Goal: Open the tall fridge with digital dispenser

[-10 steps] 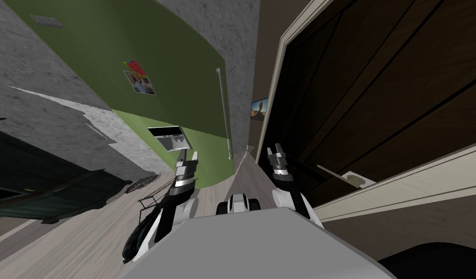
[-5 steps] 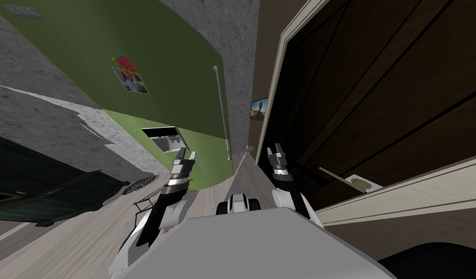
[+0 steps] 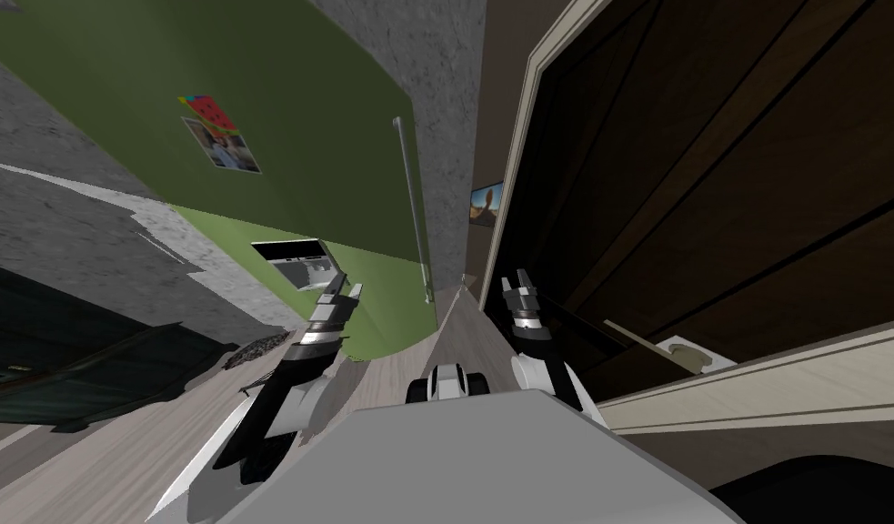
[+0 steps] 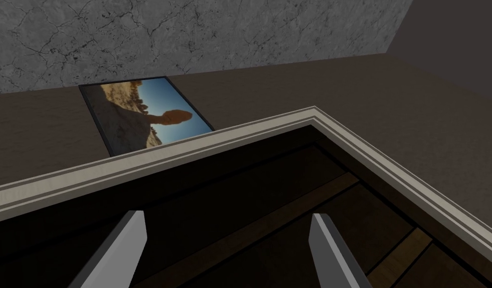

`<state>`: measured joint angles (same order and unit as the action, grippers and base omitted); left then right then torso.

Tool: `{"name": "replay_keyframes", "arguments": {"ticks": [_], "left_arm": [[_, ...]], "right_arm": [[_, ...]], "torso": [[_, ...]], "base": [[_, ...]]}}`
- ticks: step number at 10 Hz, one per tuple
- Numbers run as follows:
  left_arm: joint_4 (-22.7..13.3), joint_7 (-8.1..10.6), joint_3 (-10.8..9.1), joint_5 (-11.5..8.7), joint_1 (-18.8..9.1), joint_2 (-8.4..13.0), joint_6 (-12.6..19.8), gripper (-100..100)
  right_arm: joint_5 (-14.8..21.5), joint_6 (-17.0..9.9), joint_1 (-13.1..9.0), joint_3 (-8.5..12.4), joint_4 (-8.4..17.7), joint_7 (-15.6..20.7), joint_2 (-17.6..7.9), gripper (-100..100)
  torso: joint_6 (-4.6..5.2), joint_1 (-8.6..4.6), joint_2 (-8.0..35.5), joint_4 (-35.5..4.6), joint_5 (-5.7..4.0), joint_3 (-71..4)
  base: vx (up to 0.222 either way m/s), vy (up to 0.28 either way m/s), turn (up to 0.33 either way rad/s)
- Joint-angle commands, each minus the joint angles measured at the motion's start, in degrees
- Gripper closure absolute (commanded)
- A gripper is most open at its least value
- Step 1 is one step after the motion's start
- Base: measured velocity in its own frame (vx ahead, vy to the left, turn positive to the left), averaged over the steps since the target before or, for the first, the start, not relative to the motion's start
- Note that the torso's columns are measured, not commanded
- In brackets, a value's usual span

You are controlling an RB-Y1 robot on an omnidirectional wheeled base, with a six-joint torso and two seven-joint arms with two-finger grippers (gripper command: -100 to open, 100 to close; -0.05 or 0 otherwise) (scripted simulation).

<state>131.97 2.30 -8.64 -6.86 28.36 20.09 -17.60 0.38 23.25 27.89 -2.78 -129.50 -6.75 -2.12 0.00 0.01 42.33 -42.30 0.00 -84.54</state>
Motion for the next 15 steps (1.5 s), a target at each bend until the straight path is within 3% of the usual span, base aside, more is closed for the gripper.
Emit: {"name": "replay_keyframes", "arguments": {"ticks": [1, 3, 4, 5, 6, 8, 9, 10, 11, 13, 14, 15], "left_arm": [[1.1, 0.75, -1.99, -1.0, 0.0, 3.1, 3.5, -100], [2.5, 1.80, -4.75, -2.3, 0.3, 7.0, 7.3, -100], [2.5, 1.80, -4.75, -2.3, 0.3, 7.2, 7.9, -100], [3.1, 2.37, -6.17, -3.0, 0.4, 9.4, 10.0, -100], [3.1, 2.37, -6.17, -3.0, 0.4, 9.4, 10.2, -100], [4.1, 3.58, -9.09, -4.5, 0.7, 13.2, 13.9, -100], [4.1, 3.58, -9.09, -4.5, 0.7, 13.7, 14.8, -100], [4.6, 4.24, -10.57, -5.3, 0.8, 15.9, 16.9, -100], [4.6, 4.24, -10.57, -5.3, 0.8, 15.9, 17.2, -100], [5.2, 5.65, -13.59, -6.9, 1.1, 20.0, 20.9, -100], [5.2, 5.65, -13.59, -6.9, 1.1, 20.4, 21.9, -100], [5.3, 6.40, -15.10, -7.7, 1.3, 22.7, 23.9, -100]], "right_arm": [[0.0, 0.0, 0.0, 0.0, 0.0, 0.0, 0.0, 0], [0.0, 0.0, 0.0, 0.0, 0.0, 0.0, 0.0, 0], [0.0, 0.0, 0.0, 0.0, 0.0, 0.0, 0.0, 0], [0.0, 0.0, 0.0, 0.0, 0.0, 0.0, 0.0, 0], [0.0, 0.0, 0.0, 0.0, 0.0, 0.0, 0.0, 0], [0.0, 0.0, 0.0, 0.0, 0.0, 0.0, 0.0, 0], [0.0, 0.0, 0.0, 0.0, 0.0, 0.0, 0.0, 0], [0.0, 0.0, 0.0, 0.0, 0.0, 0.0, 0.0, 0], [0.0, 0.0, 0.0, 0.0, 0.0, 0.0, 0.0, 0], [0.0, 0.0, 0.0, 0.0, 0.0, 0.0, 0.0, 0], [0.0, 0.0, 0.0, 0.0, 0.0, 0.0, 0.0, 0], [0.0, 0.0, 0.0, 0.0, 0.0, 0.0, 0.0, 0]], "torso": [[0.00, -0.02, -0.1, 0.0, -0.01, 0.0], [0.00, -0.01, -0.1, 0.0, 0.00, 0.0], [0.00, -0.05, -0.1, 0.0, -0.01, -0.1], [0.00, 0.00, 0.0, 0.0, 0.00, 0.0], [0.00, 0.00, 0.0, 0.0, 0.00, 0.0], [0.00, -0.02, 0.0, 0.0, 0.00, 0.0], [0.00, -0.09, -0.1, 0.0, -0.03, -0.1], [0.00, -0.02, -0.1, 0.0, -0.01, -0.1], [0.00, 0.00, -0.1, 0.0, 0.00, -0.1], [0.00, -0.01, 0.0, 0.0, 0.00, 0.0], [0.00, -0.07, -0.1, 0.0, -0.02, -0.1], [0.00, -0.03, 0.0, 0.0, -0.01, 0.0]], "base": [[0.048, -0.032, 0.001], [0.056, -0.040, -0.003], [0.045, -0.030, 0.002], [0.043, -0.032, -0.005], [0.032, -0.024, -0.001], [0.047, -0.041, -0.009], [0.054, -0.037, -0.001], [0.057, -0.036, -0.012], [0.044, -0.028, -0.003], [0.065, -0.042, -0.016], [0.052, -0.040, -0.007], [0.050, -0.038, -0.019]]}}
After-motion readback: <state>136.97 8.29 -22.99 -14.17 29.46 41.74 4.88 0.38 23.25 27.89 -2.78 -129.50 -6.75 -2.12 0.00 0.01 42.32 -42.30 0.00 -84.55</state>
